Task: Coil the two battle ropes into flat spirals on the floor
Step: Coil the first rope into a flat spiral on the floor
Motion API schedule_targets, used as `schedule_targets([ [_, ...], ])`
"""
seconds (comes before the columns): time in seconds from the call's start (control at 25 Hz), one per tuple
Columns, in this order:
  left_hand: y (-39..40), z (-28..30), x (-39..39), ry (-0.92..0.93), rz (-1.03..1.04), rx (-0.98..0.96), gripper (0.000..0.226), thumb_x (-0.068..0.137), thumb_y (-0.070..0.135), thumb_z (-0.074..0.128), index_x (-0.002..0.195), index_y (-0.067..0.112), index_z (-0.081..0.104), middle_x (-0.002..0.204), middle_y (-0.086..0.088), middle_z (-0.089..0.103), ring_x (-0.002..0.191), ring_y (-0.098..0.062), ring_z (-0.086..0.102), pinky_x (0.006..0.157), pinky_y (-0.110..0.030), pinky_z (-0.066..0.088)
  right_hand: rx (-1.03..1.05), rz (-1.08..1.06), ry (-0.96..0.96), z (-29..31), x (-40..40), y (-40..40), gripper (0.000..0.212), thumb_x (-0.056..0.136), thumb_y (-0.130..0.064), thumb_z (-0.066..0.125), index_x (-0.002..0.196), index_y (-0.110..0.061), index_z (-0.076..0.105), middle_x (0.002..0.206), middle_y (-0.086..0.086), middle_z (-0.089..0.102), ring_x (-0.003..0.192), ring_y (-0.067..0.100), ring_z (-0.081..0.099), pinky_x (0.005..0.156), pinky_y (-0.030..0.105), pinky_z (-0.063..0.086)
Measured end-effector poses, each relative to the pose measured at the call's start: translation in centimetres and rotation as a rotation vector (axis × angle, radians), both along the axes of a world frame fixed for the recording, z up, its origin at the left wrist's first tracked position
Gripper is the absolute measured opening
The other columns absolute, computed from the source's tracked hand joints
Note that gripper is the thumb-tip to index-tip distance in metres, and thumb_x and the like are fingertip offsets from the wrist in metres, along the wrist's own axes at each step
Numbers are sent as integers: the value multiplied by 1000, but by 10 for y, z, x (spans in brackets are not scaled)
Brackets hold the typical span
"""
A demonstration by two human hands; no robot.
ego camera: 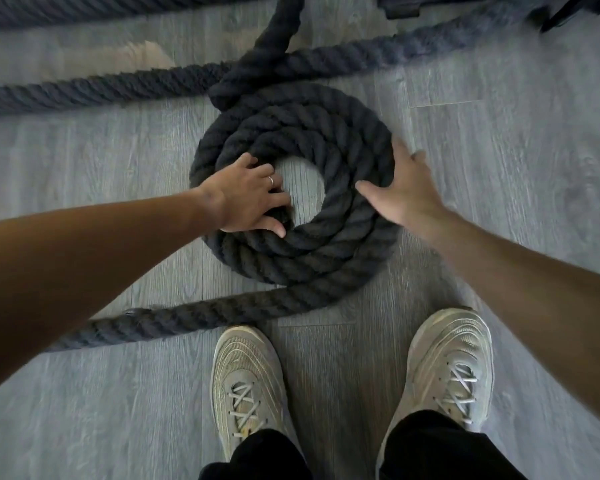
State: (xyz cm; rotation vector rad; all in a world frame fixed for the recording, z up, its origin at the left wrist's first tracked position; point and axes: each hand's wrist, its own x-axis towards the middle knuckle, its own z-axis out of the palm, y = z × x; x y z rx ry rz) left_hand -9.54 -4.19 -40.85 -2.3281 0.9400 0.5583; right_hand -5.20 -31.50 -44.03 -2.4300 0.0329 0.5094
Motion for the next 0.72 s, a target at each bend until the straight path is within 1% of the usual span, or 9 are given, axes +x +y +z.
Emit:
schedule_targets([
  [0.12,-46,0,-12,10,414,-83,71,95,72,18,137,21,44,136,-9,52,126,-29,43,99,-51,35,-169,94,-196,5,34,4,78,89,-49,63,155,-24,28,142,12,39,131,35,37,105,48,43],
  [0.16,-64,-3,-18,-7,500,-99,65,99,68,23,136,19,44,135,-11,53,126,-30,42,98,-51,36,-244,105,-229,5,39,5,74,92,-51,57,155,-23,29,144,14,38,132,37,35,104,54,41],
  [0.24,-85,-12,-30,-69,534,-152,60,102,64,24,133,17,46,132,-11,55,124,-30,42,95,-49,36,-351,43,-156,1,35,7,72,97,-57,44,157,-25,20,150,18,32,135,42,29,104,59,37],
  [0.32,-74,-14,-27,-64,479,-263,67,98,70,20,133,21,49,132,-8,57,123,-29,45,96,-49,34,-370,-50,-73,-9,5,6,73,99,-58,35,159,-26,9,157,21,21,139,44,24,106,61,32],
  [0.36,-60,-12,-19,-31,399,-292,71,95,74,19,135,25,50,134,-5,57,125,-27,45,99,-50,33,-369,-76,-104,-13,-19,5,73,100,-56,34,160,-24,9,159,21,18,139,44,24,106,62,31],
  [0.44,-23,-5,5,33,180,-242,71,93,77,20,142,32,46,141,0,53,136,-25,39,111,-55,24,-367,-92,-184,-18,-65,-2,72,101,-56,34,160,-21,12,162,19,14,139,45,27,105,62,32],
  [0.52,4,1,28,70,30,-142,67,95,74,22,149,37,37,147,5,48,146,-20,30,117,-58,15,-355,-101,-147,-19,-88,-6,74,101,-58,30,160,-20,9,164,19,8,140,44,26,108,60,29],
  [0.64,14,-6,29,26,-64,-105,63,100,64,14,151,31,31,147,6,47,142,-17,36,114,-51,24,-392,-68,-112,-19,-85,-6,73,102,-57,24,161,-18,5,164,20,4,141,43,24,110,59,25],
  [0.72,13,-10,14,-16,-15,-125,64,101,59,8,152,26,30,143,5,49,135,-17,42,107,-45,32,-429,20,-125,-18,-66,-10,71,103,-57,19,161,-18,3,165,20,2,143,41,22,111,59,23],
])
